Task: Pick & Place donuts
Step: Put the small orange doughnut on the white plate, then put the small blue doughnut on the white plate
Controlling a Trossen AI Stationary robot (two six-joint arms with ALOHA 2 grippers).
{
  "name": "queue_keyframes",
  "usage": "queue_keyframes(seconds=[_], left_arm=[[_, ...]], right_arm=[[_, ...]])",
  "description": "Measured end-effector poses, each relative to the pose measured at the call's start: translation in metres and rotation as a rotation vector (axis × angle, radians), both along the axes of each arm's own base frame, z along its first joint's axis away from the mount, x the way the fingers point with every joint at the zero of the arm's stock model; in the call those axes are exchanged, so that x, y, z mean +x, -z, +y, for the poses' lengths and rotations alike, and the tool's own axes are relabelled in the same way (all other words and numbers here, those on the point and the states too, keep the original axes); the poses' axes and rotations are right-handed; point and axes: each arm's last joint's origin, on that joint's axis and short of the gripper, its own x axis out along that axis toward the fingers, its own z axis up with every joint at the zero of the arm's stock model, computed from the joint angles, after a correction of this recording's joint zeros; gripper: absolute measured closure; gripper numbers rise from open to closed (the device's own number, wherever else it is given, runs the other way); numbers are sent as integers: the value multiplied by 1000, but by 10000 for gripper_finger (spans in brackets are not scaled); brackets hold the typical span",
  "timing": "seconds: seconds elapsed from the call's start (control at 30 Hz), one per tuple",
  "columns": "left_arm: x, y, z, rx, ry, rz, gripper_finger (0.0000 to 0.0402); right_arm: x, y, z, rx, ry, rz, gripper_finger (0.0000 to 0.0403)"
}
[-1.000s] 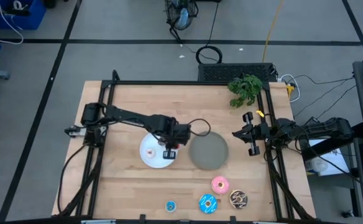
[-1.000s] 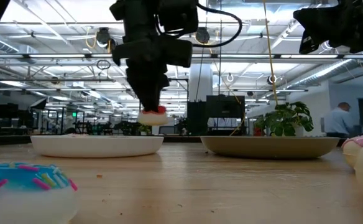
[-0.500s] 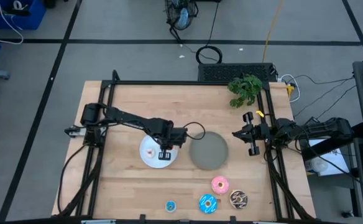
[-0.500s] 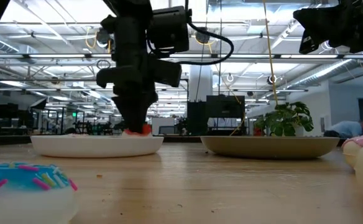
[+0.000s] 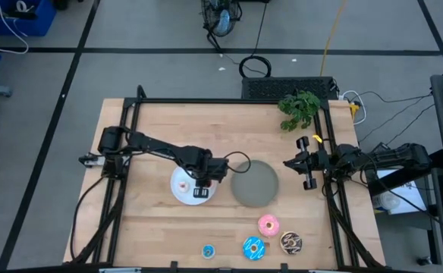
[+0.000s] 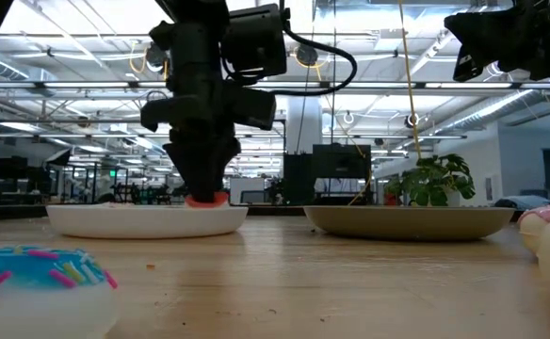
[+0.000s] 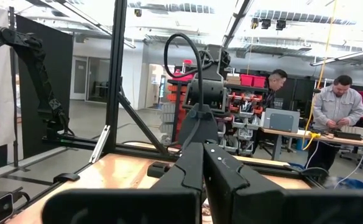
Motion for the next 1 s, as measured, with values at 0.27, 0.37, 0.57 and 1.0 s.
queue_keyframes(seconds=[0.27,0.37,0.57,1.0], left_arm=[[-1,-4,-6,56,11,-19,205],[-2,-7,-5,60,9,-11,196],[-4,-41,-11,57,-22,38,195],[1,-131,-120,16,253,-273,261]], right_arm=[[0,0,0,0,0,0,403],[0,0,0,-2,1,0,403],[0,0,0,-4,1,-1,403],[0,0,0,-4,1,-4,403]])
